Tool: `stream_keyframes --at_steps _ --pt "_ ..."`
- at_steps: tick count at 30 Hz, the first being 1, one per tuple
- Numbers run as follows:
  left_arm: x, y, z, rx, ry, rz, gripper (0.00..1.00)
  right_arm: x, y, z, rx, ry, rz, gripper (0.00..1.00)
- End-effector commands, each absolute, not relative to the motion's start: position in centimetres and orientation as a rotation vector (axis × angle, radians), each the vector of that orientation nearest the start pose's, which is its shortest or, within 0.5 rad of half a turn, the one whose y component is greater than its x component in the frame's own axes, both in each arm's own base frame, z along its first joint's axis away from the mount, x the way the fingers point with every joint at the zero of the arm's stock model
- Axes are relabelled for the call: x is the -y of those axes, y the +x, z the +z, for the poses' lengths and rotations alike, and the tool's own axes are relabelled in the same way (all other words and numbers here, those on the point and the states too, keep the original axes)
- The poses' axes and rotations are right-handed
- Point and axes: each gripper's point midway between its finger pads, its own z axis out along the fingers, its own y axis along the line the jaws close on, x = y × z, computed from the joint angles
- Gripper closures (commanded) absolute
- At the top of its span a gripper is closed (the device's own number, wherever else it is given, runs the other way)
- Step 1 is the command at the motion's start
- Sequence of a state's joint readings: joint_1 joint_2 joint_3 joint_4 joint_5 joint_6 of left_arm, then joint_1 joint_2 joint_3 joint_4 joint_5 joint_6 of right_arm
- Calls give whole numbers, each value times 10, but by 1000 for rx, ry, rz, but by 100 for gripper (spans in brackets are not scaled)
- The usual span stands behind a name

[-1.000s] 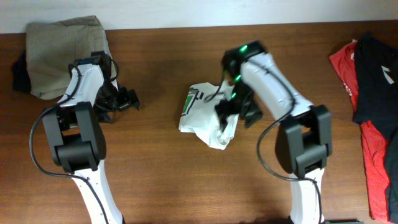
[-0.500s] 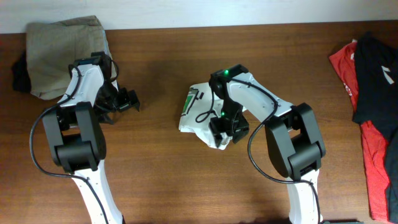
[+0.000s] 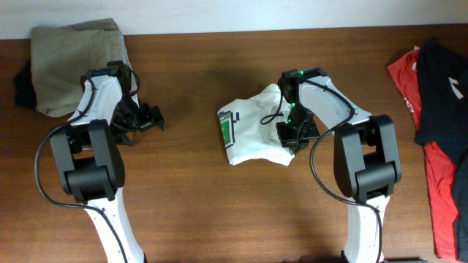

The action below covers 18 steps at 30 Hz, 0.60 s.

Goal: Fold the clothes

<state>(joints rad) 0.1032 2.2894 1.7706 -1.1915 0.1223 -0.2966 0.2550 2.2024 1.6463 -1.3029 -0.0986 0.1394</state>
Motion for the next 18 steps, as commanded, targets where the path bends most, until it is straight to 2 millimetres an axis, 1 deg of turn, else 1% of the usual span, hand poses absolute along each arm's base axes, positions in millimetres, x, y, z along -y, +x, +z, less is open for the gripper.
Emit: stream_keyframes --at_steps 1,2,3,4,5,6,7,8,9,10,11,12,13,14,15,17,18 --pt "-16 386 -23 -3290 -700 -207 1 -59 333 10 -3394 106 -306 94" --pt "-16 387 -23 -3290 -700 -207 1 -51 337 19 -3366 153 -333 85" --pt "-16 387 -23 -3290 -701 -207 1 -46 345 34 -3326 182 -322 79" --pt "-16 387 -23 -3290 -700 -207 1 -41 351 50 -3292 206 -314 57" --pt "-16 387 -23 -3290 -700 -207 1 -37 357 65 -3260 227 -300 27" --pt "-16 387 -23 -3290 -701 -207 1 -32 365 85 -3217 248 -275 13" --pt "-16 387 -23 -3289 -700 -207 1 -28 374 102 -3172 254 -250 9" --pt "-16 387 -23 -3289 -700 -207 1 -28 383 114 -3136 250 -205 4" --pt "-16 387 -23 -3289 -700 -208 1 -39 395 120 -3105 148 -71 3" --pt "-16 387 -23 -3287 -700 -208 1 -53 403 120 -3083 44 61 4" --pt "-16 388 -23 -3286 -699 -208 1 -73 412 116 -3050 -83 232 14" --pt "-16 388 -23 -3286 -699 -208 1 -83 415 112 -3038 -135 313 28" --pt "-16 388 -23 -3286 -699 -208 1 -89 417 106 -3037 -139 367 48" --pt "-16 387 -23 -3286 -700 -208 1 -95 418 97 -3043 -140 421 57" --pt "-16 387 -23 -3286 -700 -208 1 -98 419 88 -3056 -139 450 58" --pt "-16 388 -23 -3286 -699 -208 1 -99 420 62 -3106 -130 453 58" --pt "-16 388 -23 -3286 -699 -208 1 -99 419 53 -3125 -127 455 58"
